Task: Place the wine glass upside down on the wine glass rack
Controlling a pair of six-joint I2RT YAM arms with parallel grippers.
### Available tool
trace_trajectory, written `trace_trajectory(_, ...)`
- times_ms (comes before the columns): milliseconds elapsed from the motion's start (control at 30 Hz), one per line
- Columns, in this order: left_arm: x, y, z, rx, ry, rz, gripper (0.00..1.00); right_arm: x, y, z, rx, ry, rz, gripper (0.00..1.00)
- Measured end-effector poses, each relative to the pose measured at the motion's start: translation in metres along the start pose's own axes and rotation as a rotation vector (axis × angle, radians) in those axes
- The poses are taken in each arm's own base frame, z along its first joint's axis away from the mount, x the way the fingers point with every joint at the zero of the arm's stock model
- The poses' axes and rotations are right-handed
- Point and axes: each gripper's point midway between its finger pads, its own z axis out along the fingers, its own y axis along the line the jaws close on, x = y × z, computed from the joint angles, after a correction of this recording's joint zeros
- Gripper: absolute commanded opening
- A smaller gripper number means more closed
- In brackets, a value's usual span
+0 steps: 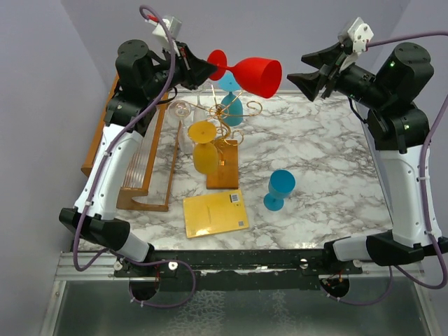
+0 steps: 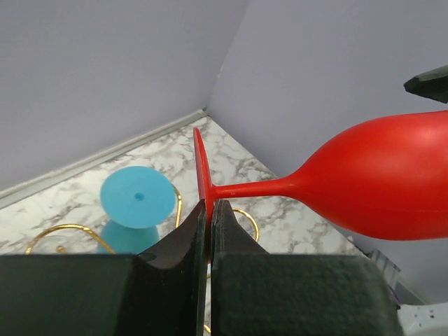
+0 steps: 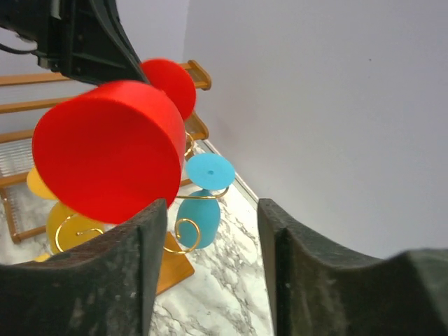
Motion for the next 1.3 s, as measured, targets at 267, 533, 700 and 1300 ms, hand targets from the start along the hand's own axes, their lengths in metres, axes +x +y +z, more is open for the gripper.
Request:
trace_trajectory(267, -0.038, 0.022, -0.020, -0.172, -0.096, 0.143, 0.00, 0.006, -0.013, -0.012, 0.105, 0.038, -0.041, 0.67)
trace_trajectory(533, -0.065, 0.043, -0.033, -0.332, -0.151, 0.289, 0.00, 0.005, -0.028, -0.031, 0.222, 0.072, -0.088, 0.72)
trace_trajectory(700, -0.082, 0.046, -0.032, -0.384, -0.186, 0.354, 0.00, -0.003, -0.035, -0.050, 0.280, 0.067, -0.109, 0.72)
trace_trajectory(1300, -0.065, 0.008, 0.045, -0.420, -0.102, 0.810, 0.00, 0.030, -0.060, -0.079, 0.385, 0.157, -0.065, 0.73)
